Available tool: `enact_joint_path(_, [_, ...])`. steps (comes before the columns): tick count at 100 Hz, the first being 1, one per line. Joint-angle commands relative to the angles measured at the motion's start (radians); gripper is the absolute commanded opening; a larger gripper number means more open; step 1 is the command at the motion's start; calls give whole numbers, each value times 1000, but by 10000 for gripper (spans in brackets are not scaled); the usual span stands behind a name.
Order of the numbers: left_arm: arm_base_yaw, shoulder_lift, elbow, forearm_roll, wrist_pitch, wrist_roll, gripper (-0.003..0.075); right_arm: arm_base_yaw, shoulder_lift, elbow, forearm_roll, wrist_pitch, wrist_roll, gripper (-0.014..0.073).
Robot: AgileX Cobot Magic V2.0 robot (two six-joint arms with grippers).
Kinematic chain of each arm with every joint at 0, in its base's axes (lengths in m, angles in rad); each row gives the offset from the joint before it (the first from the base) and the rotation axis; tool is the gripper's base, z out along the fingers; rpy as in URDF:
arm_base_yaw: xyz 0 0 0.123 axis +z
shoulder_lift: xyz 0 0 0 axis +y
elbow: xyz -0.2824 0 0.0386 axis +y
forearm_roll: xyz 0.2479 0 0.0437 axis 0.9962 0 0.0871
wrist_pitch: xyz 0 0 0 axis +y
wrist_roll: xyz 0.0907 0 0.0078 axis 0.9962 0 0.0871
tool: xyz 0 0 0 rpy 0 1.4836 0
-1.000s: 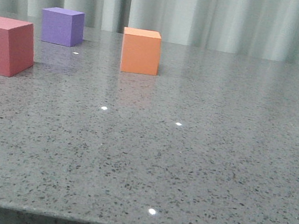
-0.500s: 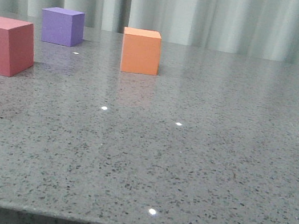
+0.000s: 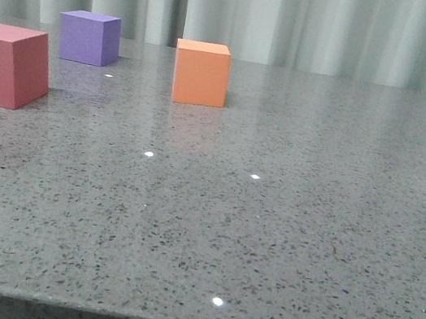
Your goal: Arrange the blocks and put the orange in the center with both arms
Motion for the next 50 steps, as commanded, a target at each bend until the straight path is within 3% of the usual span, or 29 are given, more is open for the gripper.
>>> enact_joint_path(1, [-1, -6, -35, -10, -50, -9, 590, -6, -3, -28, -2, -77, -8, -69])
enact_joint_path(3, [-1, -6, -35, -10, -50, -9, 650, -6, -3, -28, -2, -77, -8, -69])
enact_joint_path(10, [-1, -6, -35, -10, -50, -9, 718, -6, -3, -28, -2, -77, -8, -69])
enact_joint_path(50, [-3, -6, -35, -66, -67, -9, 565, -6, -3, -28, -2, -77, -8, -69])
